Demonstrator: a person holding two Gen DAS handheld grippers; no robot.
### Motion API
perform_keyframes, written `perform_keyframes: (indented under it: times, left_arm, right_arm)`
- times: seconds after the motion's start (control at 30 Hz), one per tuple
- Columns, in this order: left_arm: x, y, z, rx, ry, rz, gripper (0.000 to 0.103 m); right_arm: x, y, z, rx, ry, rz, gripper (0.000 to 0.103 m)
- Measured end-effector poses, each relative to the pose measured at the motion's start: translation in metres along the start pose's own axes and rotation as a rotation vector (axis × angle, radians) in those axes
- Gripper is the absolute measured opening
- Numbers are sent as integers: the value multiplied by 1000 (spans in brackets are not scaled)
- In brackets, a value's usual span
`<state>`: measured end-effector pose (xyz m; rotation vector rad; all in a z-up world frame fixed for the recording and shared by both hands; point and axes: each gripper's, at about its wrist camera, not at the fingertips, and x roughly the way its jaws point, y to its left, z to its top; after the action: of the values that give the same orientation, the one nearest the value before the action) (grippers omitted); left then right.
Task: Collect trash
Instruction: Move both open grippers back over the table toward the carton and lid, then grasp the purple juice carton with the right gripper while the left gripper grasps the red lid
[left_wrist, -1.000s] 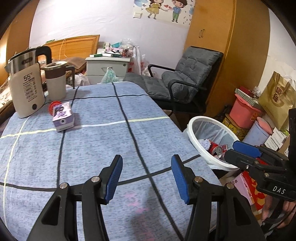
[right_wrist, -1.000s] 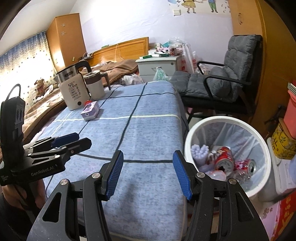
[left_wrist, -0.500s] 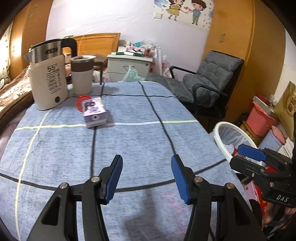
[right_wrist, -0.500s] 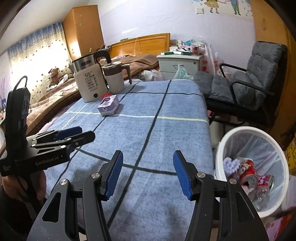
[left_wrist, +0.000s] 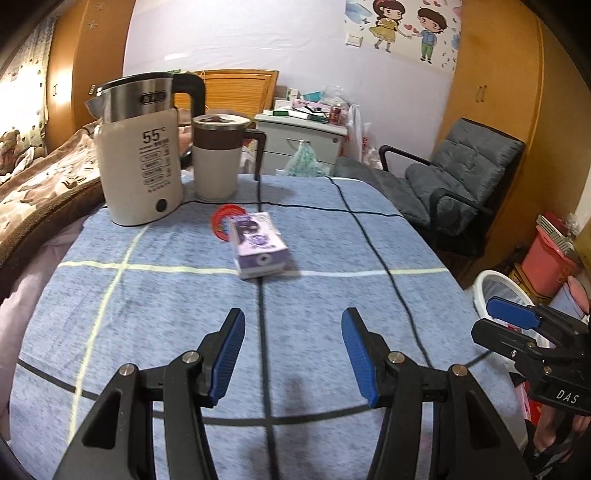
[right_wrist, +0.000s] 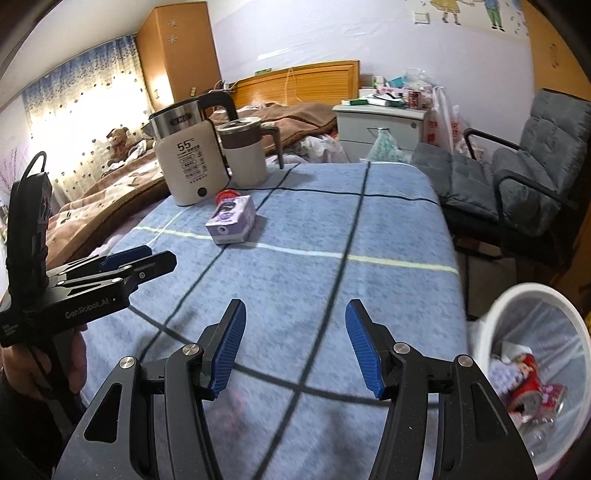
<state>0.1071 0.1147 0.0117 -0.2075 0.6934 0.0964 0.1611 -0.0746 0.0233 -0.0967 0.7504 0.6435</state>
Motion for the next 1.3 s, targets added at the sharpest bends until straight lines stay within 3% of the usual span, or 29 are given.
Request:
perform_keyframes:
  times: [0.77, 1.07, 1.3]
  left_arm:
    - [16, 99, 20, -48, 11, 39, 57]
    - [23, 119, 23, -72, 13, 35, 57]
    - [33, 117, 30, -76, 21, 13, 57]
  right_arm:
    - [128, 78, 55, -41, 71, 69, 59]
    - [173, 90, 72, -37, 84, 41, 59]
    - [181, 77, 75, 11, 88, 24, 56]
